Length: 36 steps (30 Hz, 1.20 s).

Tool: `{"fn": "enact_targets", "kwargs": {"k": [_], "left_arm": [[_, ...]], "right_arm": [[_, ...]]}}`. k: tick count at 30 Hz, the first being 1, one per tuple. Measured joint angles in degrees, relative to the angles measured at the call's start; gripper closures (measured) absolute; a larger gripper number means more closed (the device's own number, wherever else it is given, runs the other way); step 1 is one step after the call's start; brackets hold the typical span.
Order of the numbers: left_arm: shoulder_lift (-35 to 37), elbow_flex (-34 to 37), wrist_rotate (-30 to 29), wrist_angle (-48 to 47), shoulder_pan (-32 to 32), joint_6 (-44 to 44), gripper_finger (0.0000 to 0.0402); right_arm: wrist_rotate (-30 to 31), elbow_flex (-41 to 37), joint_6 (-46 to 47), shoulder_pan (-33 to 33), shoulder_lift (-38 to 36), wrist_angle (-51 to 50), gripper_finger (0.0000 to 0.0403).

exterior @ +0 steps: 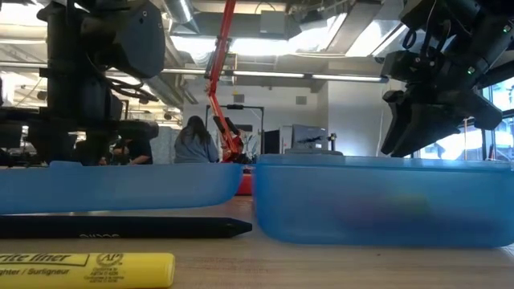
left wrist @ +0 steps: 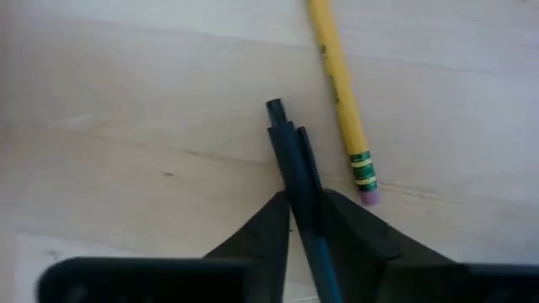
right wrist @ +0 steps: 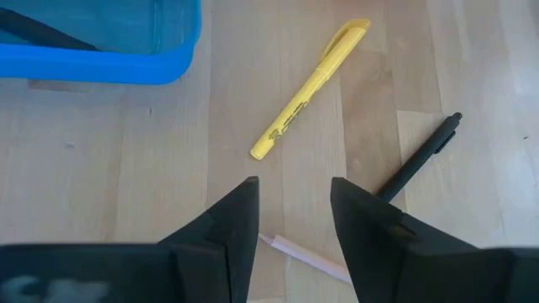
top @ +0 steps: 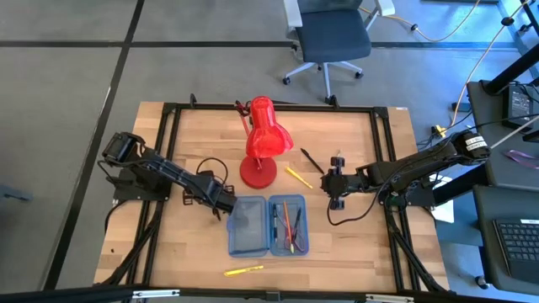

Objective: Pick & place school supplies into a supply box
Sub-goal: Put the middle left black pen into the blue supply box

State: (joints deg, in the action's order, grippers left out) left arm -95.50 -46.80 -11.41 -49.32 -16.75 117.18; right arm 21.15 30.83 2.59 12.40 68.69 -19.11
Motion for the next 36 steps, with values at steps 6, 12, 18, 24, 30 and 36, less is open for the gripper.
{"fn": "enact_targets", "kwargs": {"k": [6, 12, 18, 24, 30, 36], "left_arm": [[0.26, -0.07, -0.05, -0.34, -0.09, -2.97, 0.0377], [-0.08, -2.57, 0.37, -2.70, -0.76, -4.80, 0.0369], [-0.20, -7.32, 2.62, -3.20, -1.69, -9.08, 0.0375], [-0.09, -12.55, 1.08, -2.55, -2.00, -11.62, 0.0371], [-0.01, -17.53, -5.94, 7.78, -2.03, -20.48, 0.0374], [-2.41, -21.51, -12.35, 27.91, -1.80, -37.81, 0.0374]], "right_arm": [[0.00, 0.00, -0.02, 0.00, 0.00, -0.02, 0.0250], [0.01, 0.00, -0.04, 0.00, 0.00, -0.03, 0.0250], [0.00, -0.01, -0.07, 0.00, 0.00, -0.05, 0.0250], [-0.24, 0.00, -0.07, 0.00, 0.02, -0.24, 0.0250], [-0.10, 0.00, -0.09, 0.00, 0.02, -3.74, 0.0250], [0.13, 0.00, -0.09, -0.01, 0.02, -3.56, 0.0250]]}}
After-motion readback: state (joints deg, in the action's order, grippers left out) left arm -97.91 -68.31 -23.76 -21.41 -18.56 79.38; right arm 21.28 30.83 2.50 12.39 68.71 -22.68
